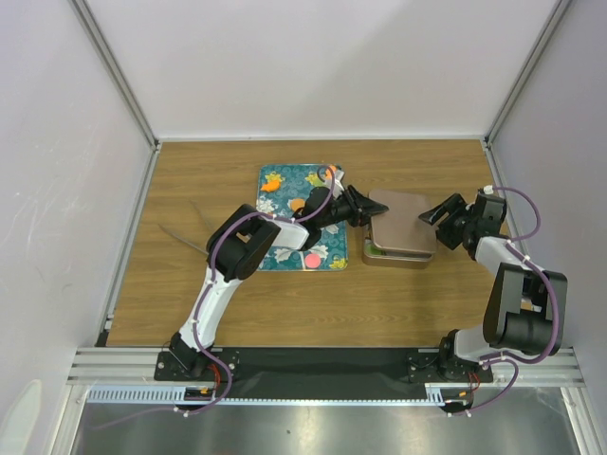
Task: Pack the cookies
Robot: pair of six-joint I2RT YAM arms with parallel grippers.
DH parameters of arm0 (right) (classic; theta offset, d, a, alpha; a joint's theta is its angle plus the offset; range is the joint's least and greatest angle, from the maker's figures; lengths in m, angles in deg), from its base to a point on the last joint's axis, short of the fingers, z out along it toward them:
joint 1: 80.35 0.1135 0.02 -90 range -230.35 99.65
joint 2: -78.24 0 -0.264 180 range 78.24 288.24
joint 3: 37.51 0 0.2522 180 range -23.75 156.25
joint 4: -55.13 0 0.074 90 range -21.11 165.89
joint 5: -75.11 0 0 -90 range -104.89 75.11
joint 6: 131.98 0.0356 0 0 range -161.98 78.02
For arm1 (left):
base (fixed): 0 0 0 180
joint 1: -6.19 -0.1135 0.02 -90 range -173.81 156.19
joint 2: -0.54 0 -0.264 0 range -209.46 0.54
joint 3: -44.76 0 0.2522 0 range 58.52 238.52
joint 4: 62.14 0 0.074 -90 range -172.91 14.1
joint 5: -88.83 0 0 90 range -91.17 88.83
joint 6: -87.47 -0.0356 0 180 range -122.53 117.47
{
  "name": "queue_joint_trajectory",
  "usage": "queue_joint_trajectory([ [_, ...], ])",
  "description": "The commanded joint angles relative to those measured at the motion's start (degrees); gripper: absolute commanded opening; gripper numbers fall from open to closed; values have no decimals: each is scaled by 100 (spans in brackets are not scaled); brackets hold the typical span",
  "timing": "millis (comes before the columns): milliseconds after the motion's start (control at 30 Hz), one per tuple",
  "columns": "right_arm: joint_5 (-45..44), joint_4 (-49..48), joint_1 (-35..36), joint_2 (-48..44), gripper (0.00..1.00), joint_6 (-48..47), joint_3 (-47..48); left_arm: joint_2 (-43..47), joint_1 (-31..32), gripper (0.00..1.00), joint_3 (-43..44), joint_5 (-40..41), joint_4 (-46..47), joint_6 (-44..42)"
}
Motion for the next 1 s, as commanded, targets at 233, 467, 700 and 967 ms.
queue_joint_trajectory([
  [233,-37,-37,155,9,72,-183,38,424,-153,38,-308,-124,-189,-441],
  [467,-160,7,208,18,72,-219,38,635,-267,44,-484,-186,-259,-582],
  [700,-195,-2,234,18,71,-263,29,828,-303,45,-221,-371,-1207,-1214],
  [967,-161,-37,234,53,71,-263,20,688,-311,43,166,-696,-1814,-1496],
])
